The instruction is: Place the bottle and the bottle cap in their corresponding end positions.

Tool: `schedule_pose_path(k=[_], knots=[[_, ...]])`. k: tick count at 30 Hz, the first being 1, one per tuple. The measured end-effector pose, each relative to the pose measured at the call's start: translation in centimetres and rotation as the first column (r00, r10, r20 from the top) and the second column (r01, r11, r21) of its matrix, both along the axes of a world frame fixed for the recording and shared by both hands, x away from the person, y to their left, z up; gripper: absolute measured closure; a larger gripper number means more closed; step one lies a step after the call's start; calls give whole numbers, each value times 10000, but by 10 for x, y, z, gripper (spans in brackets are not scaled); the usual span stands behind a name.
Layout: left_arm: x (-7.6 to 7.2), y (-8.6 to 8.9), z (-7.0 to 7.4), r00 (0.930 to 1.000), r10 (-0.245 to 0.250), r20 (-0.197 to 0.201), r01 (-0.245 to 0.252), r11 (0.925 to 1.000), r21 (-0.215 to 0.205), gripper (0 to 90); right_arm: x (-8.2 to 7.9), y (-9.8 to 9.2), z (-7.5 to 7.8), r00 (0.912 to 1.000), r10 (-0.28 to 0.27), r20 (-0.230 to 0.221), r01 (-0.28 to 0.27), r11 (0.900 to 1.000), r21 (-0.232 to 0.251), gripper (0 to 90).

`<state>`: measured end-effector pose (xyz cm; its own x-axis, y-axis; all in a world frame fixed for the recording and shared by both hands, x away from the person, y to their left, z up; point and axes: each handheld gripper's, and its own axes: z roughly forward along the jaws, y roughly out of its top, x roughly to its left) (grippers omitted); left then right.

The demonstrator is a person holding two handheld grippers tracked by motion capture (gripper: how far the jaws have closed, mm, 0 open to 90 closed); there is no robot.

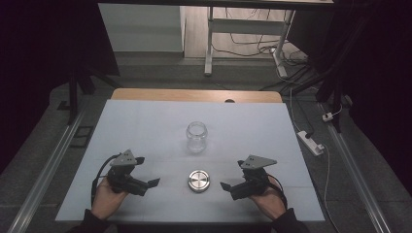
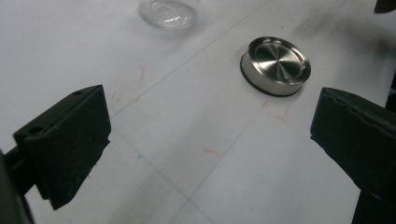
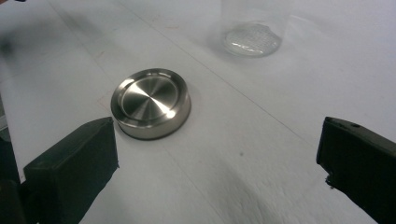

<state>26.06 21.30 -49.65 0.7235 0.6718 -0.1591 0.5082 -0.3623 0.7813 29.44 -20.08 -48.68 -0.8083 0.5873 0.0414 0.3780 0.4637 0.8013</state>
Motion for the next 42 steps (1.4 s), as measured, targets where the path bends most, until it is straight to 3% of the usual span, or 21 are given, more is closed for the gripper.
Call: schedule_pose_path(k=[12,24,28,35,42], knots=[[-32,29,-4,9972,749,-66,-749,9972,-35,0,-11,-36,0,9967,-807,-19,807,9967,-36,0],[-64,60,-18,9867,1564,-442,-1567,9876,-51,0,-28,-77,-4,9807,-1947,-155,1943,9807,-193,0],[-71,66,-22,9825,1771,-582,-1778,9841,-57,0,-34,-89,-6,9741,-2243,-273,2235,9742,-298,0],[-80,72,-26,9749,2124,-661,-2109,9771,298,0,-42,-103,-9,9643,-2582,-593,2565,9659,-345,0],[-81,75,-26,9709,2262,-782,-2243,9740,322,0,-44,-106,-9,9622,-2655,-604,2637,9639,-360,0]])
